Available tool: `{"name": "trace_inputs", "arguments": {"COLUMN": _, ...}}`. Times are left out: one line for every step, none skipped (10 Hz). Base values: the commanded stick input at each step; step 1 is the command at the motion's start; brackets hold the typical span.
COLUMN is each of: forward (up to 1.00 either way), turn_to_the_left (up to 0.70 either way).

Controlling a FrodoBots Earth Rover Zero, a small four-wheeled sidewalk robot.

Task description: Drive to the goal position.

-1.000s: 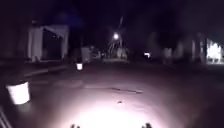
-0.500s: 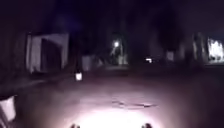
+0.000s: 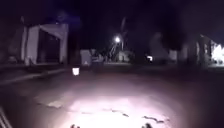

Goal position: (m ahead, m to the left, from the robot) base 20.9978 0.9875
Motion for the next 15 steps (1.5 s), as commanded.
{"name": "trace_inputs", "arguments": {"forward": 0.85, "turn_to_the_left": 0.0}}
{"name": "trace_inputs", "arguments": {"forward": 0.85, "turn_to_the_left": 0.0}}
{"name": "trace_inputs", "arguments": {"forward": 0.85, "turn_to_the_left": 0.0}}
{"name": "trace_inputs", "arguments": {"forward": 0.85, "turn_to_the_left": 0.0}}
{"name": "trace_inputs", "arguments": {"forward": 0.85, "turn_to_the_left": 0.0}}
{"name": "trace_inputs", "arguments": {"forward": 0.85, "turn_to_the_left": 0.0}}
{"name": "trace_inputs", "arguments": {"forward": 0.85, "turn_to_the_left": 0.0}}
{"name": "trace_inputs", "arguments": {"forward": 0.85, "turn_to_the_left": 0.0}}
{"name": "trace_inputs", "arguments": {"forward": 0.85, "turn_to_the_left": 0.0}}
{"name": "trace_inputs", "arguments": {"forward": 0.85, "turn_to_the_left": 0.0}}
{"name": "trace_inputs", "arguments": {"forward": 0.85, "turn_to_the_left": 0.0}}
{"name": "trace_inputs", "arguments": {"forward": 0.85, "turn_to_the_left": 0.0}}
{"name": "trace_inputs", "arguments": {"forward": 0.85, "turn_to_the_left": 0.0}}
{"name": "trace_inputs", "arguments": {"forward": 0.85, "turn_to_the_left": 0.0}}
{"name": "trace_inputs", "arguments": {"forward": 0.85, "turn_to_the_left": 0.0}}
